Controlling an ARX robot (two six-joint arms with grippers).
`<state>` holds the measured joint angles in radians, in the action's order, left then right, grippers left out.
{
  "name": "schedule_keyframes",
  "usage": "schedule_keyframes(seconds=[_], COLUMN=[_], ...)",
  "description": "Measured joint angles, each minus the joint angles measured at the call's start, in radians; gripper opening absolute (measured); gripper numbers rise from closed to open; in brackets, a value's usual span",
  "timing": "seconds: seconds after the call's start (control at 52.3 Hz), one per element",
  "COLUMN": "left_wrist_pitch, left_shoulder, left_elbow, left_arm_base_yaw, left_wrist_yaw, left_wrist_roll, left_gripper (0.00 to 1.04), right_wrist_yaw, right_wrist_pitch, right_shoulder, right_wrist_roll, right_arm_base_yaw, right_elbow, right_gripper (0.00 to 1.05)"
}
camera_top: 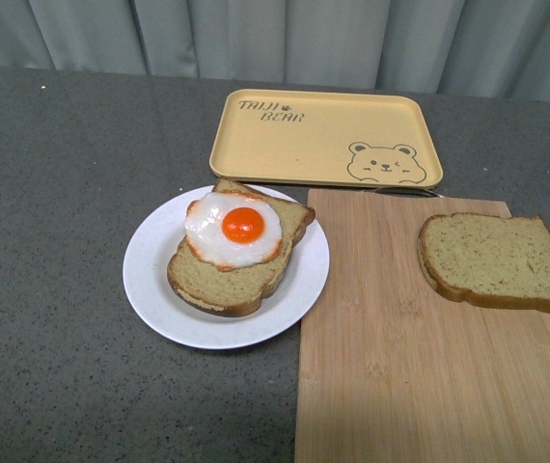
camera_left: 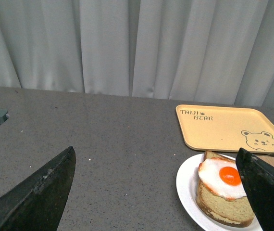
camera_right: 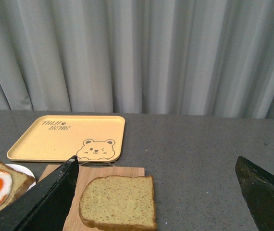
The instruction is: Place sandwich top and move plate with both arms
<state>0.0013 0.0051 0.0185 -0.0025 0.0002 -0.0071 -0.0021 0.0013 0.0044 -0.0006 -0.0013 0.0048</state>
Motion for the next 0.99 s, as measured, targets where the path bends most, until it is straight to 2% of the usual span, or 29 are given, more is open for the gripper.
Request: schedule_keyframes(seconds=[0.421,0.44,0.516,0.573,0.631,0.803,0.994], left_wrist_pitch=[0.000,0.000,0.000,0.000,0.000,0.000,0.000], left_shoulder=[0.000,0.000,0.000,-0.001,-0.001,-0.001,-0.001], left_elbow=[0.000,0.000,0.000,0.000,0.000,0.000,0.000], left_arm_base_yaw=[0.000,0.000,0.000,0.000,0.000,0.000,0.000], left_wrist_yaw=[0.000,0.000,-0.002,-0.001,0.000,0.000,0.000], left_wrist_roll=[0.000,0.000,0.000,0.000,0.000,0.000,0.000], left_gripper=[0.98,0.98,0.98,0.98,0.98,0.98,0.98], right_wrist_yaw=[0.000,0.040,0.343,0.391,0.354,0.130,-0.047], right_wrist_pitch=[0.000,-0.007,-0.019,0.026,0.103,0.367,0.443], right_shoulder=[0.000,0.008,0.122,0.223,0.335,0.755,1.178], right_wrist_roll=[0.000,-0.016,-0.117,-0.171,-0.195,-0.193,-0.158], right_arm_base_yaw=[0.000,0.013,0.096,0.085,0.043,-0.122,-0.217], right_elbow=[0.000,0.002,0.029,0.035,0.040,0.126,0.283], right_gripper=[0.95,0.95,0.95,0.95,0.95,0.95,0.95])
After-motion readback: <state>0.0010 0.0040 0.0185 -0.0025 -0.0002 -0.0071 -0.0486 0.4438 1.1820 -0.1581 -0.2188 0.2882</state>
